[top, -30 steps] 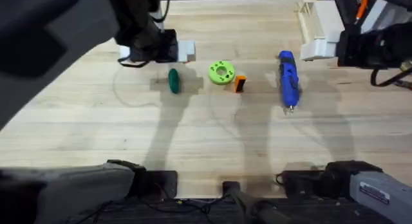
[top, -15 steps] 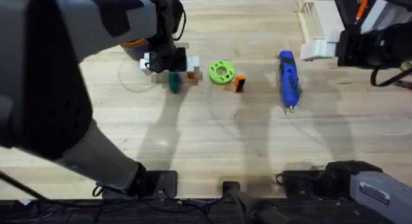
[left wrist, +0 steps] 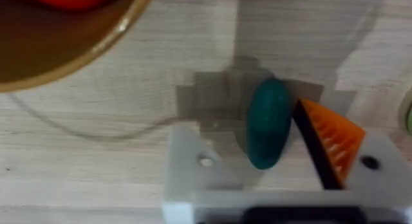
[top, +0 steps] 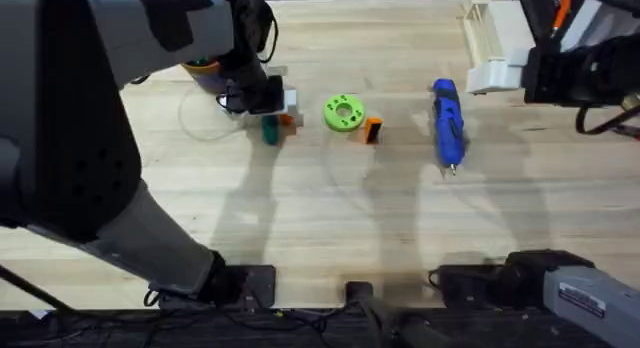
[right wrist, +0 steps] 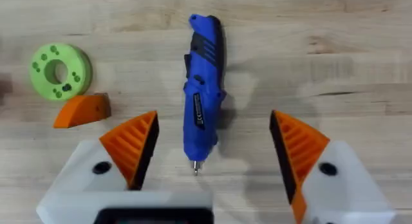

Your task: Pick up the gripper from the table and insert it into the empty holder that is missing its gripper. Then pick up a screw, insert it into the mounting hole, and use the screwdriver to tighten it. Finally, clean up the table by picking up the vegetable and placing it into the bucket.

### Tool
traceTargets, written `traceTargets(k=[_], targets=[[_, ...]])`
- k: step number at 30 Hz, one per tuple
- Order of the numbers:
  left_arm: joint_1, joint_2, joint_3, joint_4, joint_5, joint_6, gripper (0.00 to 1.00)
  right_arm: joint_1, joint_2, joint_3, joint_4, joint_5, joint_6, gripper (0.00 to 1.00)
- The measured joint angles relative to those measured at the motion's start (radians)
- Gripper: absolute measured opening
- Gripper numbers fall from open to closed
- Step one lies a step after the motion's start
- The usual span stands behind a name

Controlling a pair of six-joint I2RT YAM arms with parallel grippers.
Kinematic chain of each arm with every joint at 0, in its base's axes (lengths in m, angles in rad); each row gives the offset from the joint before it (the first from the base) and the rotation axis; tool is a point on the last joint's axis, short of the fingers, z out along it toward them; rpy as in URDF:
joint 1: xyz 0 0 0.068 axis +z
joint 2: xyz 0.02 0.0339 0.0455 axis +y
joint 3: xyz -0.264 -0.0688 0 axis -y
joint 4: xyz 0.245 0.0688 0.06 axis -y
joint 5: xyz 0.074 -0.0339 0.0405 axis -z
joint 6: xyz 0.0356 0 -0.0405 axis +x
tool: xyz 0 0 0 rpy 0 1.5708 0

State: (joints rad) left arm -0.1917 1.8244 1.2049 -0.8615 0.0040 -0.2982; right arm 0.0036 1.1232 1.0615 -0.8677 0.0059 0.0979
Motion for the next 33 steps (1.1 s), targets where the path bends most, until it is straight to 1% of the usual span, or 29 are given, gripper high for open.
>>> traceTargets(k=[1,6,7,9,18,22,25,28,33], targets=[[0.000,0.000,0.000,0.000,0.001,0.000,0.602,0.000,0.000,0.000,0.000,0.000,0.000,0.994],[0.000,0.000,0.001,0.001,0.007,0.007,0.108,0.000,0.000,0.000,0.000,0.000,0.000,0.995],[0.000,0.000,0.002,0.001,0.007,0.010,0.031,0.000,0.000,0.000,0.000,0.000,0.000,0.994],[0.000,0.000,0.002,0.002,0.007,0.011,0.013,0.000,0.000,0.000,0.000,0.000,0.000,0.994],[0.000,0.000,0.002,0.005,0.008,0.011,0.015,0.000,0.000,0.000,0.000,0.000,0.000,0.994],[0.000,0.003,0.017,-0.013,0.023,0.011,0.015,0.000,0.000,0.000,0.000,0.000,0.000,0.994],[0.000,0.013,0.080,-0.080,0.032,0.010,0.015,0.000,0.000,0.000,0.000,0.000,0.000,0.994],[0.000,0.010,0.168,-0.147,0.037,0.010,0.015,0.000,0.000,0.000,0.000,0.000,0.000,0.994],[0.000,-0.055,0.244,-0.184,0.028,0.002,0.015,0.000,0.000,0.000,0.000,0.000,0.000,0.994]])
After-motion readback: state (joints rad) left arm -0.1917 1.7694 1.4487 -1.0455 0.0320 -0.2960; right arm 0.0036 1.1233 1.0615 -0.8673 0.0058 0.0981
